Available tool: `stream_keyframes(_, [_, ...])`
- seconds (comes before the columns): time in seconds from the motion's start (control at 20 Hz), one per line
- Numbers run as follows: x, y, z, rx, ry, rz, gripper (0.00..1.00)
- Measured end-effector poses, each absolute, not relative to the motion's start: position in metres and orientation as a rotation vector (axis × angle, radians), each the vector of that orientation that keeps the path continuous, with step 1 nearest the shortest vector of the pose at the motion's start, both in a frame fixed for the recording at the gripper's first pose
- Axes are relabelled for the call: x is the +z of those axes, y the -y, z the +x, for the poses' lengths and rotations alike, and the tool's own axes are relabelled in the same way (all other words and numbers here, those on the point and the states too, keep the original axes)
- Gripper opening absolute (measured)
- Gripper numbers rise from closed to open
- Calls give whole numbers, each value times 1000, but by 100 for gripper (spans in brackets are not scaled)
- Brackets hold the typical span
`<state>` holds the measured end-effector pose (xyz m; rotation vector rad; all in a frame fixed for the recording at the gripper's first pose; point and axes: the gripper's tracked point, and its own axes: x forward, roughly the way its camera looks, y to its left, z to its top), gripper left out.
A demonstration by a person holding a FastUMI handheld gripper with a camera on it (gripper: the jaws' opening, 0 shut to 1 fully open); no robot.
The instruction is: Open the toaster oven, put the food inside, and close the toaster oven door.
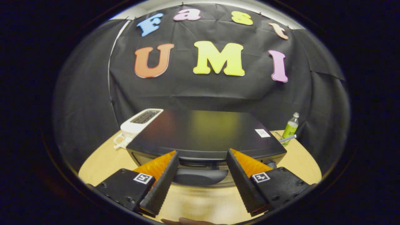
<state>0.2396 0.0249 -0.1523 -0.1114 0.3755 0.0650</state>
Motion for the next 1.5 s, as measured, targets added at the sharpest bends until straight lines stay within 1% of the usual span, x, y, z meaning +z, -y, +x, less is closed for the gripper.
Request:
stream_keyframes(0.05, [-145, -28, 238, 54, -328, -89, 100])
stream_keyframes(0.25, [-154, -29, 230, 68, -344, -21, 100])
stream_keyframes(0.45, [-162, -26, 208, 78, -339, -52, 100])
stream_keyframes(0.6, [-177, -24, 183, 83, -346, -48, 100])
stream_keyframes(0.9, [-223, -20, 139, 55, -291, -86, 100])
stream_keyframes(1.1, [-262, -18, 122, 53, -337, -55, 97])
stream_keyframes(1.3, [-284, -17, 115, 56, -399, -34, 97])
stream_keyframes(1.5, [-295, -17, 111, 108, -447, 47, 97])
